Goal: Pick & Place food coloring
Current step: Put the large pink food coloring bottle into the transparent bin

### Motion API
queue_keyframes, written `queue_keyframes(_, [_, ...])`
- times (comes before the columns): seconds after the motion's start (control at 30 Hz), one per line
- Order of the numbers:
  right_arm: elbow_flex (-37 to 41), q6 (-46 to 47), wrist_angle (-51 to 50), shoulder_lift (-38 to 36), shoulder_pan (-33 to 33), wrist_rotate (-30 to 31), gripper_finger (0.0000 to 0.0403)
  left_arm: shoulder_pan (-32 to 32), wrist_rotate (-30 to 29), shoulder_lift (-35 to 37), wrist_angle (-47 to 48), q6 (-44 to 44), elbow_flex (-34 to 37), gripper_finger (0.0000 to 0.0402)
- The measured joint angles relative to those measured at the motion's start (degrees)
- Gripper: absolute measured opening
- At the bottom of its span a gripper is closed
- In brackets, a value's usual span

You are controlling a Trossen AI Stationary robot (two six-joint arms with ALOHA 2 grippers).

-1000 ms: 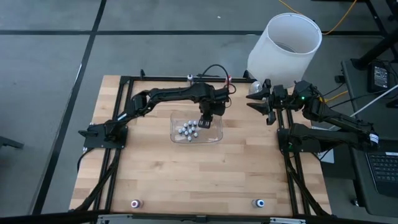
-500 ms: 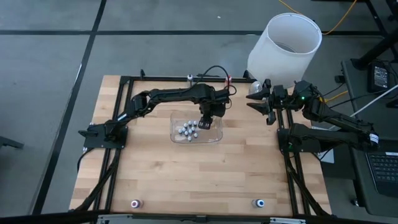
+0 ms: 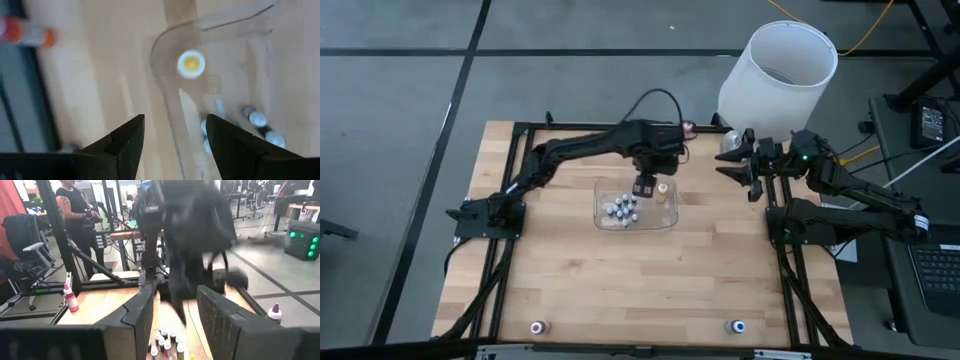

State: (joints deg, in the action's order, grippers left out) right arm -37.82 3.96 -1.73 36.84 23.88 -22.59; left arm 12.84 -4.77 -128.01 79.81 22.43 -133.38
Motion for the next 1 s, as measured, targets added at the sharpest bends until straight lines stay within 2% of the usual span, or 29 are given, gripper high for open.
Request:
queue_keyframes(0.17, [0.00,-0.22,-0.91,0.07,0.00,0.00,0.0153,0.01,-0.36,6.43,10.67,-7.85,-0.66,0.0203])
queue_keyframes(0.33, [0.00,-3.00,-1.03,0.13,-0.11,0.03,0.0153,-1.82,5.66,17.93,10.16,-18.70,3.67,0.0197])
queue_keyframes(0.47, [0.00,-3.15,-1.03,0.13,-0.15,0.43,0.0153,-6.89,5.32,28.28,10.27,-24.57,11.40,0.0190])
queue_keyframes(0.63, [0.00,-3.07,-1.01,0.13,-0.15,0.44,0.0153,-16.10,1.10,41.13,10.07,-35.93,24.89,0.0185])
queue_keyframes(0.77, [0.00,-3.01,-1.01,0.13,-0.15,0.46,0.0153,-25.16,-0.30,49.62,9.82,-50.78,36.71,0.0187])
queue_keyframes(0.9, [0.00,-2.99,-1.04,0.13,-0.16,0.46,0.0153,-35.60,-0.77,56.04,6.11,-65.47,46.77,0.0185])
queue_keyframes(1.0, [0.00,-3.00,-1.21,0.13,-0.15,0.46,0.0153,-44.24,-2.31,59.13,1.41,-72.26,53.27,0.0182])
